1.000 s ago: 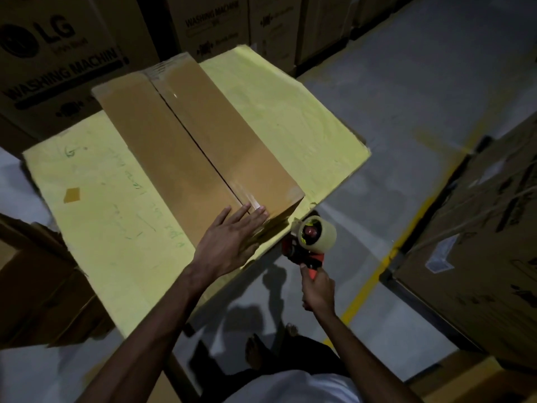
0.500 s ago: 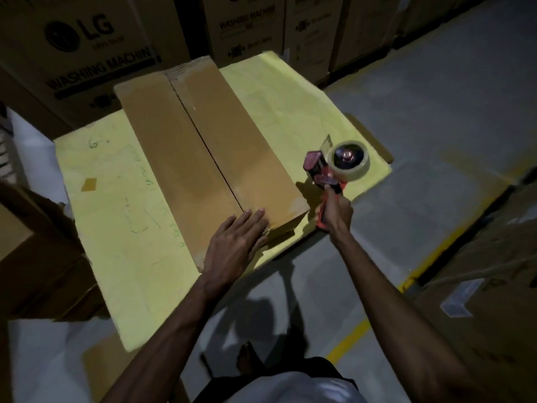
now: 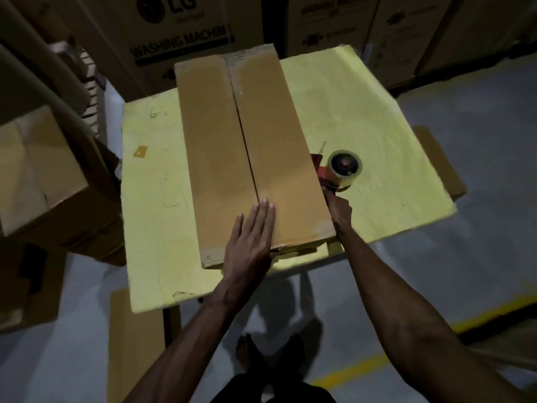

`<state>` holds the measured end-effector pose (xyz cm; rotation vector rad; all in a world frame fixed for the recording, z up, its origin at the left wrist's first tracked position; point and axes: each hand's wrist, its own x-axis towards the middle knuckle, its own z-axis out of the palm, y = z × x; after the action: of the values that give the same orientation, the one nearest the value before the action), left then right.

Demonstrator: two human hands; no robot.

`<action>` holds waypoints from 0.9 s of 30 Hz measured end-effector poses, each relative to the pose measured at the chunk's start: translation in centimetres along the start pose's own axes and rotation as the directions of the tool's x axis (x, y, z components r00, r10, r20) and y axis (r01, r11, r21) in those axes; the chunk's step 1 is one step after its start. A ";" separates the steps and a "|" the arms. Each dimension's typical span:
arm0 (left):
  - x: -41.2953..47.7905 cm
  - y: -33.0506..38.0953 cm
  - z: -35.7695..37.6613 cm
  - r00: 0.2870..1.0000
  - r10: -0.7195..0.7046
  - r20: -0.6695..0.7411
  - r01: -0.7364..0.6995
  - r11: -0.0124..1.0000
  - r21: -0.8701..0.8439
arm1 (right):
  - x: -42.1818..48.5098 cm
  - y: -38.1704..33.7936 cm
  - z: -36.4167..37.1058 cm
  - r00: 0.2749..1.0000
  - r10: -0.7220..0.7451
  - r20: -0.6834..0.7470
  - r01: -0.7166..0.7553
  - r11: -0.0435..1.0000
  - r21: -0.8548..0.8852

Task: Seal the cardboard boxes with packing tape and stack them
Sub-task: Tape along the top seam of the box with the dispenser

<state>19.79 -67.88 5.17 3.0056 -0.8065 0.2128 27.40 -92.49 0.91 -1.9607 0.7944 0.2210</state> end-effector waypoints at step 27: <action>0.1 -10.5 -0.1 0.639 0.608 -0.471 -0.596 0.778 0.197 | -6.3 -0.5 -1.2 0.985 0.128 -0.113 -0.011 0.710 0.704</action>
<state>25.13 -58.79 5.43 2.3474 -1.6828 0.9880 22.63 -90.56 4.79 -1.2207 0.8890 -0.1840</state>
